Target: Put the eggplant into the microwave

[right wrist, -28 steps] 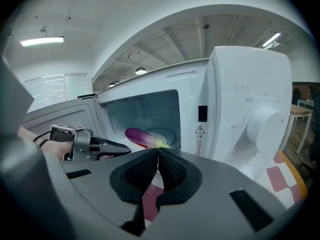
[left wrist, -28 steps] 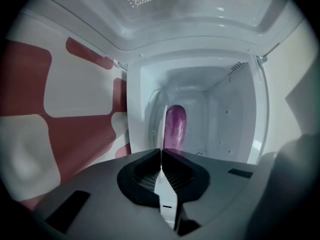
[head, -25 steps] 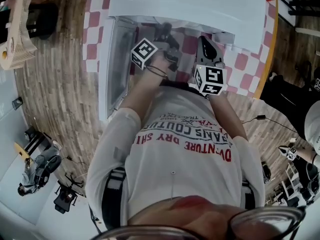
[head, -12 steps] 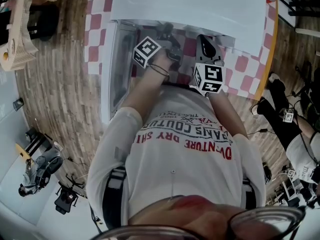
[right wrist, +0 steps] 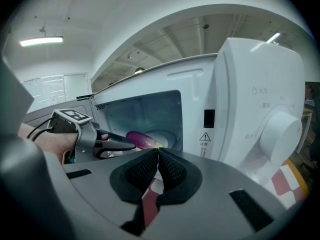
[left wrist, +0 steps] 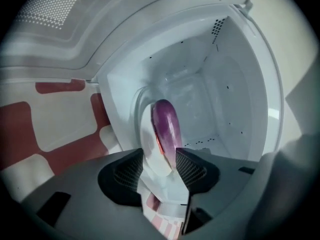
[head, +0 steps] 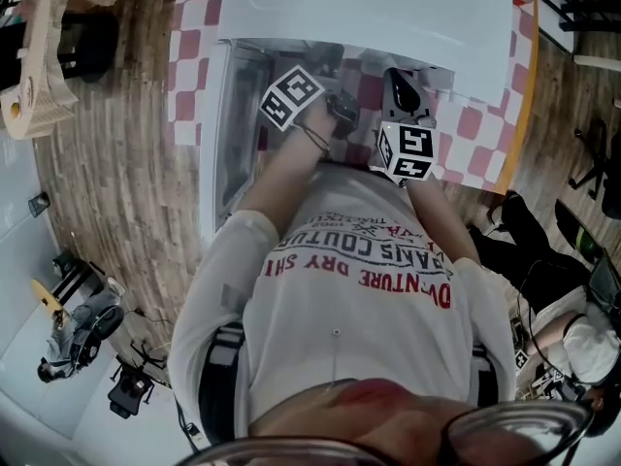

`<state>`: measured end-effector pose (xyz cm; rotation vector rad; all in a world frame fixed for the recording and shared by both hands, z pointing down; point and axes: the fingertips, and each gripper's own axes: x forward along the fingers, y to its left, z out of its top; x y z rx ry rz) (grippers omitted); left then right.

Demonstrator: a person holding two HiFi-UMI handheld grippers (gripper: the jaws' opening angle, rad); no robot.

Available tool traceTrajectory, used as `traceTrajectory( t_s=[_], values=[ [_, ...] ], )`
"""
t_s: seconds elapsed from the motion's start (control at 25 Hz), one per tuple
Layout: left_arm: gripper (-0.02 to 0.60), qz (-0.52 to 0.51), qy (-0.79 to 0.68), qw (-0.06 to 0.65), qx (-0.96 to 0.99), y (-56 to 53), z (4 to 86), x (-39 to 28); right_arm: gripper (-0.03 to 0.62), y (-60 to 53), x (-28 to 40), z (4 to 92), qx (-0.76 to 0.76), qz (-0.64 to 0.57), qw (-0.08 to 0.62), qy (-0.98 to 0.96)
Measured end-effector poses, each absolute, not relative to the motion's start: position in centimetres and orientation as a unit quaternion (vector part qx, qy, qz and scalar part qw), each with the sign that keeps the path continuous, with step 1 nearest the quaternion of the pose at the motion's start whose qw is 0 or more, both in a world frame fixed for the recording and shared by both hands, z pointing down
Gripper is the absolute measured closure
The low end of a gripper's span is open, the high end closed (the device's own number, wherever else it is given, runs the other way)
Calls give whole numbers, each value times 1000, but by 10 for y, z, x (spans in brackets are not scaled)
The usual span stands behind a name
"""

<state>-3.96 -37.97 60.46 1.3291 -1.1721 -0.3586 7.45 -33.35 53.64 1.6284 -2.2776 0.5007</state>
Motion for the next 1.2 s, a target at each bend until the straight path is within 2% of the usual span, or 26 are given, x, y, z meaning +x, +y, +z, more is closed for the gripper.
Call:
traceTrajectory(
  t_s=[0.08,0.12,0.24,0.52,0.56,0.64,0.68,0.84,0.96,1.2],
  values=[
    [342,-143,-510,616,583,-379,603,-37,568,-331,76,536,567,175,148,-791],
    [294,-135,-513,617,582,-378,604,-36,568,-330,76,535,567,175,147,-791],
    [274,-123,-515,621,578,-374,609,-38,568,-328,78,535,568,176,147,-790],
    [278,-124,-511,624,579,-360,605,-39,568,-325,81,534,569,175,145,-790],
    [319,-126,-512,626,574,-356,603,-39,568,-324,81,533,568,173,143,-792],
    [475,-124,-523,628,562,-344,599,-42,568,-322,80,531,566,170,141,-794],
    [533,-120,-529,626,561,-338,596,-44,568,-321,79,529,565,169,140,-796],
    [548,-107,-525,592,602,-327,572,-46,568,-315,73,519,560,160,135,-802],
    [549,-84,-518,536,661,-320,545,-43,568,-310,72,509,558,152,128,-805],
    [549,-9,-527,312,790,-311,482,-36,568,-298,73,487,555,134,114,-813]
  ],
)
